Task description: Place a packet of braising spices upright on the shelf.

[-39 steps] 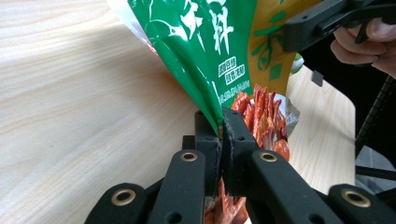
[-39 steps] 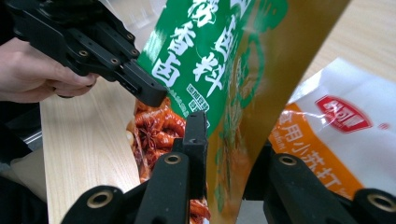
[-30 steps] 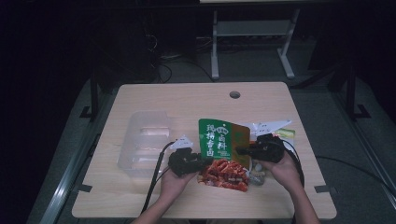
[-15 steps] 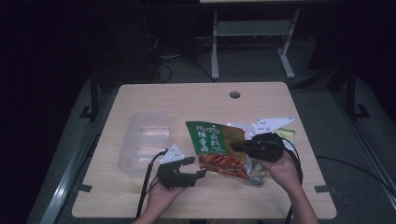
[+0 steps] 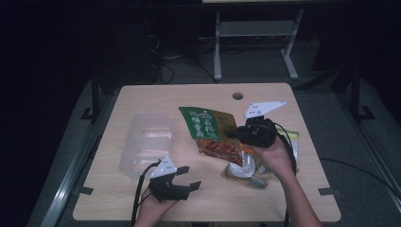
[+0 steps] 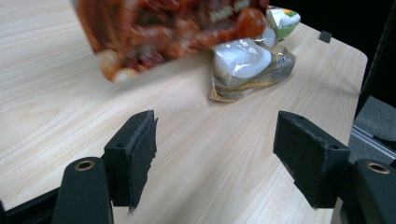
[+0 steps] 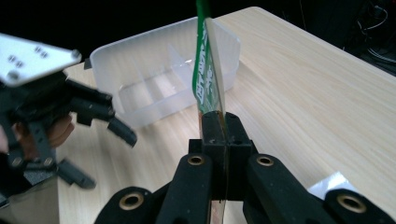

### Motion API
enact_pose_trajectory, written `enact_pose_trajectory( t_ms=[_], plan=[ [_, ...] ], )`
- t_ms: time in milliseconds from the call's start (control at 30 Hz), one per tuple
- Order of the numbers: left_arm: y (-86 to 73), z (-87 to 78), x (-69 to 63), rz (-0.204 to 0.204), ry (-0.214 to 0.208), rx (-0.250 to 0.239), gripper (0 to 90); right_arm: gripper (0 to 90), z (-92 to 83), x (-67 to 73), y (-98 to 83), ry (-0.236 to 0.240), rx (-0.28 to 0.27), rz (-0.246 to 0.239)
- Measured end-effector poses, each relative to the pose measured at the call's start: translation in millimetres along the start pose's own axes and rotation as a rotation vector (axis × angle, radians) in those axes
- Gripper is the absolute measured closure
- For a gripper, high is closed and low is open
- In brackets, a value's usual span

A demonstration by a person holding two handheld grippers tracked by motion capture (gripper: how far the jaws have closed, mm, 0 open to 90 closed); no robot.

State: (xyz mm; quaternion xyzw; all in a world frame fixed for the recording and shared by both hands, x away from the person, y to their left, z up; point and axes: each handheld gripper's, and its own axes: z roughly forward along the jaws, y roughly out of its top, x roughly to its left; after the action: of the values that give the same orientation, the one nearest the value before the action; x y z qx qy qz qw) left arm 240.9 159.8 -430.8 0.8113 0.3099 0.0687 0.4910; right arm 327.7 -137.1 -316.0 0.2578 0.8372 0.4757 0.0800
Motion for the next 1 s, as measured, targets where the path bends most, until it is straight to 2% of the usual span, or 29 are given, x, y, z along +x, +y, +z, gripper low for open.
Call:
enact_pose_trajectory(
  t_ms=[133, 233, 400, 433, 600, 867, 1000],
  plan=[
    [1.8, -3.0, -3.2, 0.034, 0.002, -0.004, 29.7, 90.0, 8.2, -2.4, 14.1, 0.001, -0.004, -0.006],
    [2.5, -5.3, -4.7, 0.047, 0.011, -0.013, 29.7, 90.0, 14.6, -2.7, 26.3, 0.006, -0.003, -0.004],
    [0.9, -5.6, -4.7, 0.052, 0.012, -0.016, 29.5, 90.0, 29.8, -2.9, 50.9, 0.01, 0.016, -0.043],
    [0.9, -5.6, -4.7, 0.052, 0.012, -0.016, 29.4, 90.0, 29.8, -2.9, 50.9, 0.01, 0.016, -0.043],
    [0.1, -5.3, -6.0, 0.09, 0.022, 0.001, 29.3, 90.0, 43.3, 0.3, 72.1, 0.027, -0.002, -0.047],
    [-1.9, -4.0, -6.7, 0.076, 0.015, -0.003, 29.2, 90.0, 66.8, 2.3, 93.4, 0.048, -0.005, -0.064],
    [-1.5, -6.1, -4.8, 0.086, 0.015, -0.005, 29.1, 90.0, 80.3, 3.5, 107.0, 0.056, -0.016, -0.08]
  ],
)
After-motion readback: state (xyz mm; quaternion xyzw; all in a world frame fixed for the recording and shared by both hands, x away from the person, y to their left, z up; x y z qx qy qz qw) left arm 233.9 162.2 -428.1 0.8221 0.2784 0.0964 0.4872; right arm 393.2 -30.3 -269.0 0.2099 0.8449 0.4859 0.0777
